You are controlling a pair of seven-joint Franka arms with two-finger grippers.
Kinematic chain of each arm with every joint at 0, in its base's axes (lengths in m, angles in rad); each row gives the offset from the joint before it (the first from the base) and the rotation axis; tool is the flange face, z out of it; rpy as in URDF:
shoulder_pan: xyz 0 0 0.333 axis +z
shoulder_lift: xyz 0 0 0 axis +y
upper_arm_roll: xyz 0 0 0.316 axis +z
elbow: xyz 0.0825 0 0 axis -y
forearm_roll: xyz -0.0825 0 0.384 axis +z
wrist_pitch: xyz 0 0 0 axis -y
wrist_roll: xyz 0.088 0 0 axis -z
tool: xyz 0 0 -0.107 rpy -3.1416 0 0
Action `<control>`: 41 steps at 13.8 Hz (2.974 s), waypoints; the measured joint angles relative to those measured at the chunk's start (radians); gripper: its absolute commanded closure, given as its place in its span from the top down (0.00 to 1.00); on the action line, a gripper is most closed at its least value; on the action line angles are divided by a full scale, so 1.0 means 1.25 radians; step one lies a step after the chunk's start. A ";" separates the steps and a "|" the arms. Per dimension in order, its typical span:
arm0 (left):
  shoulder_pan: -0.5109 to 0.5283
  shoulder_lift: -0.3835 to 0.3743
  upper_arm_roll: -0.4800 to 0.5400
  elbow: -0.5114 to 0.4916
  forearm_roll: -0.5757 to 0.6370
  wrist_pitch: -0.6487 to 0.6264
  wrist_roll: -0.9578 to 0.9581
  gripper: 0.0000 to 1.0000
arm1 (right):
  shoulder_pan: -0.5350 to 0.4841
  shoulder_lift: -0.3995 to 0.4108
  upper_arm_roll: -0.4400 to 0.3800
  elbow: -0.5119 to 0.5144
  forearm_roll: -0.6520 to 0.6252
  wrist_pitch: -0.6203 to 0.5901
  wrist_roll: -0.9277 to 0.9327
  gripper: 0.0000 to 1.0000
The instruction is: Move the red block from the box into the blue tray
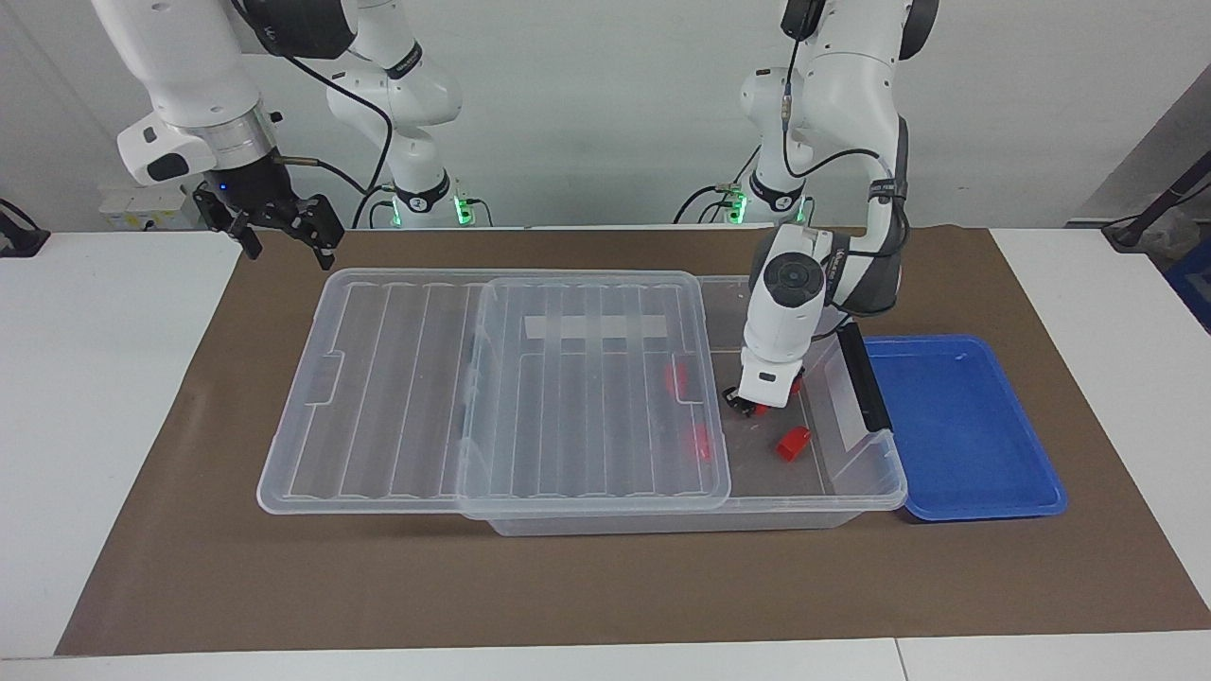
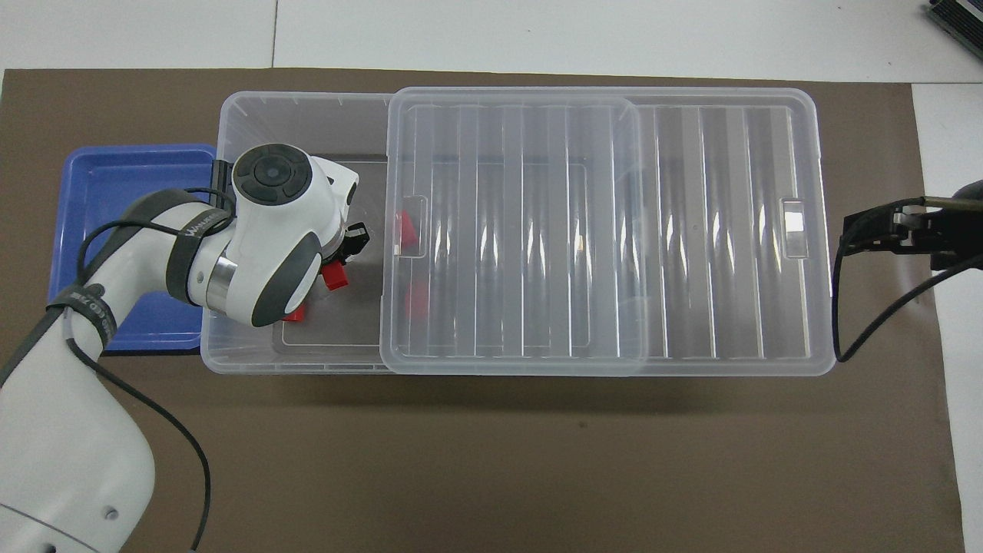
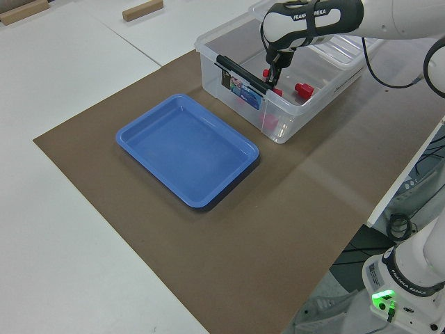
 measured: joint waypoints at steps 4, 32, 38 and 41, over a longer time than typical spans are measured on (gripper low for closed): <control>0.033 -0.054 0.005 0.179 -0.061 -0.278 0.040 0.00 | -0.006 -0.003 -0.001 -0.015 0.003 0.000 -0.020 1.00; 0.377 -0.062 0.024 -0.201 -0.085 0.253 0.754 0.00 | -0.097 0.078 -0.001 -0.225 0.004 0.398 -0.064 0.00; 0.378 -0.063 0.024 -0.252 -0.085 0.324 0.725 0.00 | -0.071 0.078 0.003 -0.238 0.006 0.398 -0.084 0.00; 0.378 -0.063 0.024 -0.253 -0.085 0.324 0.725 0.00 | -0.049 0.078 0.003 -0.240 0.035 0.398 -0.084 0.00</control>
